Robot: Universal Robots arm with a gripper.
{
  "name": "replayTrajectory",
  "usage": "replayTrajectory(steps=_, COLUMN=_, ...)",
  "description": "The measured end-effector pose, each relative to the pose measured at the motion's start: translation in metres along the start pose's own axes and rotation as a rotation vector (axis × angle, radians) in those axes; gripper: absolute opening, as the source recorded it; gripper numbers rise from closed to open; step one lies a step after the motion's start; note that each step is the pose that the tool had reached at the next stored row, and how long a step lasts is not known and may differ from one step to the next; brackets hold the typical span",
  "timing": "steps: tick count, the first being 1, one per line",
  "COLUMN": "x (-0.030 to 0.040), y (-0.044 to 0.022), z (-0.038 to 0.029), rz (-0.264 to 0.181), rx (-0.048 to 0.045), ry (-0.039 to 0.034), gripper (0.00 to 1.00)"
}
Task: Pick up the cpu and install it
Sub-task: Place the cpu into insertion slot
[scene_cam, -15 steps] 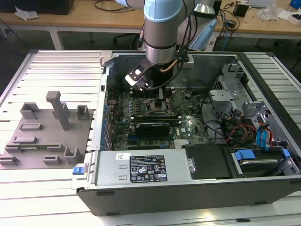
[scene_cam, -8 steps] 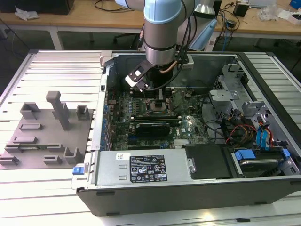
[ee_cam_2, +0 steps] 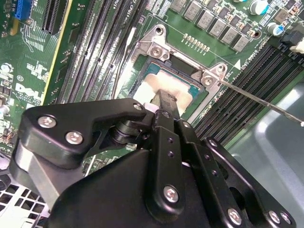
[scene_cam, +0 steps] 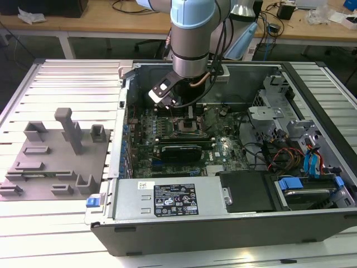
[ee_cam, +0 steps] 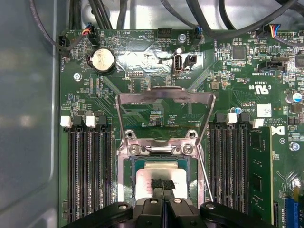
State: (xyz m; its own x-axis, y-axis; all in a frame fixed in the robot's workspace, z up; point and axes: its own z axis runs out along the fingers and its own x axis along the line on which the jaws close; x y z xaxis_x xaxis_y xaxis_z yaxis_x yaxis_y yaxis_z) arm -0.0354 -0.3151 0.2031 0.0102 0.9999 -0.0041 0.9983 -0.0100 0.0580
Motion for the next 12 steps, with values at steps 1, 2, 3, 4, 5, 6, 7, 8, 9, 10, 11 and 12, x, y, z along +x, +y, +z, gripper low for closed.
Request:
replayTrajectory(steps=1, x=0.0000, y=0.0000, z=0.0000, rz=0.000, rx=0.0000, ry=0.0003, gripper=0.11)
replayTrajectory(steps=2, x=0.0000, y=0.0000, z=0.0001, rz=0.000, rx=-0.0001, ry=0.0004, gripper=0.11)
replayTrajectory(steps=3, x=0.0000, y=0.0000, z=0.0000, rz=0.000, rx=-0.0001, ry=0.0006, gripper=0.11)
replayTrajectory(steps=4, x=0.0000, y=0.0000, z=-0.0006, rz=0.000, rx=-0.0003, ry=0.0010, gripper=0.11)
replayTrajectory(steps=5, x=0.0003, y=0.0003, z=-0.0017, rz=0.000, rx=-0.0012, ry=0.0026, gripper=0.11)
replayTrajectory(steps=6, x=0.0003, y=0.0004, z=-0.0038, rz=0.000, rx=-0.0009, ry=0.0020, gripper=0.11)
replayTrajectory(steps=7, x=0.0000, y=0.0004, z=-0.0066, rz=0.000, rx=-0.0002, ry=0.0007, gripper=0.11)
replayTrajectory(steps=8, x=0.0000, y=0.0007, z=-0.0125, rz=0.000, rx=-0.0002, ry=0.0007, gripper=0.11)
replayTrajectory(steps=9, x=-0.0001, y=0.0011, z=-0.0185, rz=0.000, rx=-0.0002, ry=0.0006, gripper=0.11)
replayTrajectory(steps=10, x=-0.0001, y=0.0015, z=-0.0253, rz=0.000, rx=-0.0001, ry=0.0005, gripper=0.11)
replayTrajectory(steps=11, x=-0.0001, y=0.0017, z=-0.0288, rz=0.000, rx=-0.0001, ry=0.0005, gripper=0.11)
replayTrajectory(steps=12, x=-0.0001, y=0.0020, z=-0.0351, rz=0.000, rx=-0.0002, ry=0.0006, gripper=0.11)
